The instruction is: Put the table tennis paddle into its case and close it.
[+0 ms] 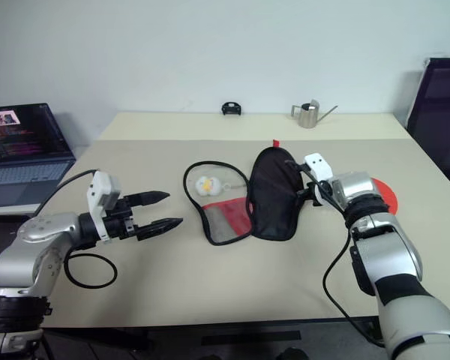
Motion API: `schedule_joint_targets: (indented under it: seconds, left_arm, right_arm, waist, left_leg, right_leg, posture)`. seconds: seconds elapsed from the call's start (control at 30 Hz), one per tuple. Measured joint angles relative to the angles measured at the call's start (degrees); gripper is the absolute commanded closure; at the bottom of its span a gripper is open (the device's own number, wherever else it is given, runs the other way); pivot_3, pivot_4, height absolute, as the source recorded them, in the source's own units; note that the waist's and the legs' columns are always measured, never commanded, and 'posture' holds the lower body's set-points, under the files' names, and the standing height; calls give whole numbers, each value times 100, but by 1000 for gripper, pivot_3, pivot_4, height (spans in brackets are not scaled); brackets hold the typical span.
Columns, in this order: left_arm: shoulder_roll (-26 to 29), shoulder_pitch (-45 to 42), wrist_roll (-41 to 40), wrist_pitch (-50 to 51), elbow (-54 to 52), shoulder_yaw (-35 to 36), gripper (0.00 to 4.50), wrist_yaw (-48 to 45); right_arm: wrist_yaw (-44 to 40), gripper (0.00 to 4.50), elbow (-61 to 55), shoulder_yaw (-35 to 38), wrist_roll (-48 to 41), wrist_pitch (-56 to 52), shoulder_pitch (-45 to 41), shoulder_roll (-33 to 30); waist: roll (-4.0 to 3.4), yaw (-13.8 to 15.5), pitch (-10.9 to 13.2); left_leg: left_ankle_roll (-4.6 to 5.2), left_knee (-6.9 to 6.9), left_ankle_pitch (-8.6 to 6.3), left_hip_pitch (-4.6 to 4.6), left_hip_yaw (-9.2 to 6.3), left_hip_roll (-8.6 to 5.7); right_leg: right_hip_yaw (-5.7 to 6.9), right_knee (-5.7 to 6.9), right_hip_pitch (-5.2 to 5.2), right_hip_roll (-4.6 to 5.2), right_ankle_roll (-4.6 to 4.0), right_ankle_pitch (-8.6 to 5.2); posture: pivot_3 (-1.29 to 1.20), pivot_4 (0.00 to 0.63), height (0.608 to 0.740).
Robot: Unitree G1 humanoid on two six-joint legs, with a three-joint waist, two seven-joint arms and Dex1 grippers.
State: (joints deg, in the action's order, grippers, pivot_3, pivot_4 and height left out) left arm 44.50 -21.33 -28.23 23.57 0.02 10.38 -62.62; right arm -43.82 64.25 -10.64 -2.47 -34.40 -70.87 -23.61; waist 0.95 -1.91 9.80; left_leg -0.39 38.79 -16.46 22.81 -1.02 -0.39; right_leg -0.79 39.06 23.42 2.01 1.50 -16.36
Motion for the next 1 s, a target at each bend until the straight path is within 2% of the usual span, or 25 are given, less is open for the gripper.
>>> schedule_joint_targets:
  seconds: [0.2, 0.3, 0.53, 0.8, 0.93, 1.0]
  left_arm:
    - [0, 0, 0, 1, -13, 0, 0, 0]
    - [0, 0, 0, 1, -13, 0, 0, -1]
    - [-13, -71, 1, 1, -13, -20, 0, -3]
    - [-256, -311, -1, -5, -10, -153, 0, 32]
    - [-388, -456, -49, -3, -13, -188, 0, 69]
    - [-537, -582, -97, 9, -29, -241, 0, 72]
  right_arm:
    - [41, 4476, 478, 21, 311, 449, -192, 101]
    - [164, 3845, 611, 59, 383, 631, -270, 123]
    - [574, 1525, 798, 262, 548, 1016, -412, 113]
    - [1081, 1525, 806, 449, 698, 1902, -511, -283]
    - [977, 1525, 674, 552, 691, 2004, -518, -526]
    - [696, 1525, 244, 667, 581, 1868, -333, -680]
  waist:
    - [0, -1, 0]
    - [-1, -2, 0]
    - [-1, -2, 0]
    - [-1, 3, 1]
    - [-1, 2, 1]
    - [-1, 6, 1]
  left_leg:
    - [-1, 0, 0, 0, 0, 0]
    - [-2, 0, 1, 1, 0, 0]
    - [-2, 0, 1, 2, 0, 0]
    - [-3, 0, 1, 7, 1, -1]
    - [-3, 0, 1, 6, 5, -1]
    - [-2, 1, 1, 9, 3, 0]
  right_leg:
    - [-1, 1, 2, 0, 0, 0]
    - [-1, 1, 2, 1, 0, 0]
    - [-1, 1, 4, 1, 0, 0]
    - [0, -1, 6, 1, 0, 0]
    - [-3, 0, 6, 1, 0, 0]
    - [0, 0, 6, 1, 0, 0]
  posture:
    - [0, 150, 740]
    - [0, 150, 740]
    - [0, 150, 740]
    - [0, 150, 740]
    - [0, 150, 740]
    - [0, 150, 740]
